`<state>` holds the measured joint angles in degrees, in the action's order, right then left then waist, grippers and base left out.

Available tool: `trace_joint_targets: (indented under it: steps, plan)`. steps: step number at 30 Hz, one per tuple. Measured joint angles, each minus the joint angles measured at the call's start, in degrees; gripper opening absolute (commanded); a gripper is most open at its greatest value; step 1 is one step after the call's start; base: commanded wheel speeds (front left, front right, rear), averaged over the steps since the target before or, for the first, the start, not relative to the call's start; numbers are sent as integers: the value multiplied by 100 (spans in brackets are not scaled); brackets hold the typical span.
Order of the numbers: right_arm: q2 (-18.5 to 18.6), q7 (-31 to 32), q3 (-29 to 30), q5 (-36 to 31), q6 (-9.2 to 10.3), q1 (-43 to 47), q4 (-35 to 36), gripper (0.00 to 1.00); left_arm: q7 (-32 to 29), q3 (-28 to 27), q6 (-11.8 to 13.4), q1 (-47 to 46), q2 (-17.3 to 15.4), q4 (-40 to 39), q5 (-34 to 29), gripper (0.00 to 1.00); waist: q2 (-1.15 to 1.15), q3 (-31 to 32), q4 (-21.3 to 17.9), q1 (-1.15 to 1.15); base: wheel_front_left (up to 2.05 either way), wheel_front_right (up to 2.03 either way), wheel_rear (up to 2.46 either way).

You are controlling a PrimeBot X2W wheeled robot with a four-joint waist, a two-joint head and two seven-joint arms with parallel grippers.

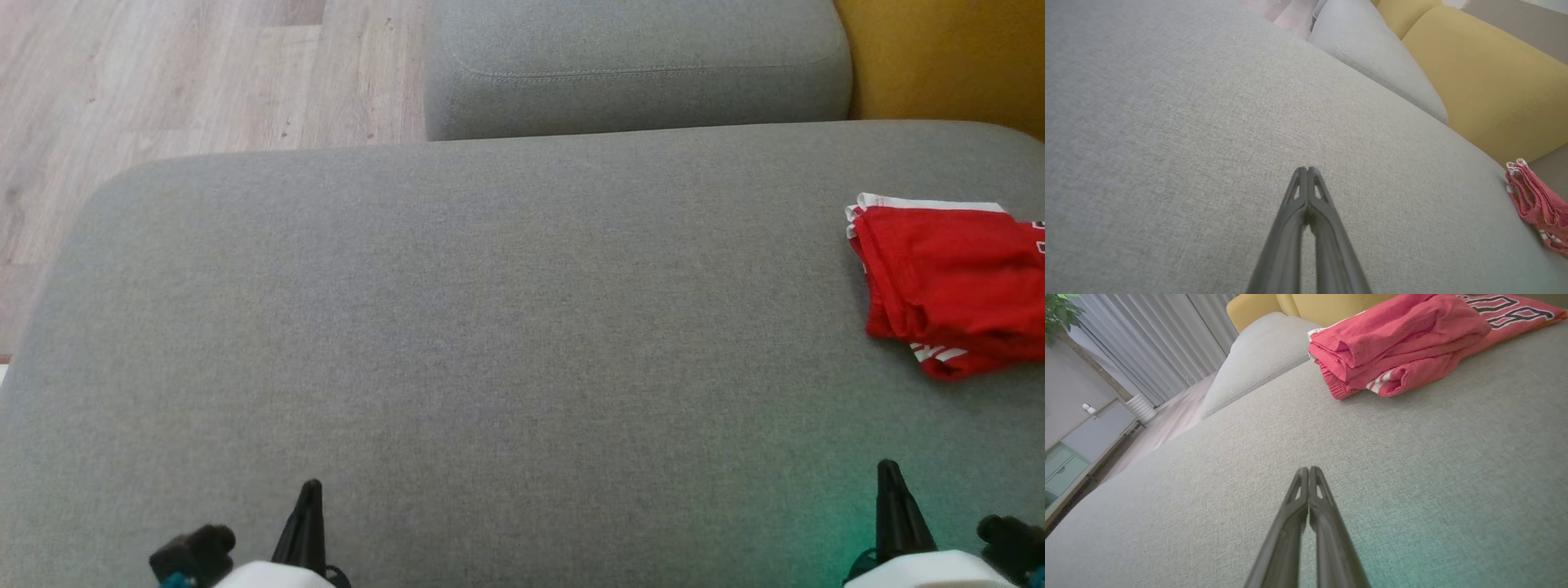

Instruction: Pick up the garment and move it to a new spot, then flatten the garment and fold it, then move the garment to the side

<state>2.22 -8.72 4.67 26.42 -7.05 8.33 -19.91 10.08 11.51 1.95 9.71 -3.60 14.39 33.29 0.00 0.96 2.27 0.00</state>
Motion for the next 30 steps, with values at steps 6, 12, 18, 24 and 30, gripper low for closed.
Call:
trace_joint_targets:
  steps: [6, 12, 18, 24, 30]
  plan:
    - [0, 76, 19, 420, 0, -96, 24, 0, -98, -107, -53, -77, -7, 3, 393, 0, 0, -7, -15, 0, 0, 0, 0]
    - [0, 177, 36, 838, 0, -113, 55, 0, -191, -148, -101, -125, -9, 4, 791, 0, 0, -15, -29, 0, 0, 0, 0]
    - [0, 289, 68, 1317, 0, -253, 75, 0, -278, -277, -174, -225, -13, 10, 1244, 0, 0, -23, -46, 0, 0, 0, 0]
    - [0, 399, 97, 1741, 0, -316, 109, 0, -368, -326, -204, -305, -15, 23, 1638, 0, 0, -31, -61, 0, 0, 0, 0]
    - [0, 504, 114, 2161, 0, -338, 133, 0, -450, -430, -288, -372, -15, 27, 2025, 0, 0, -38, -75, 0, 0, 0, 0]
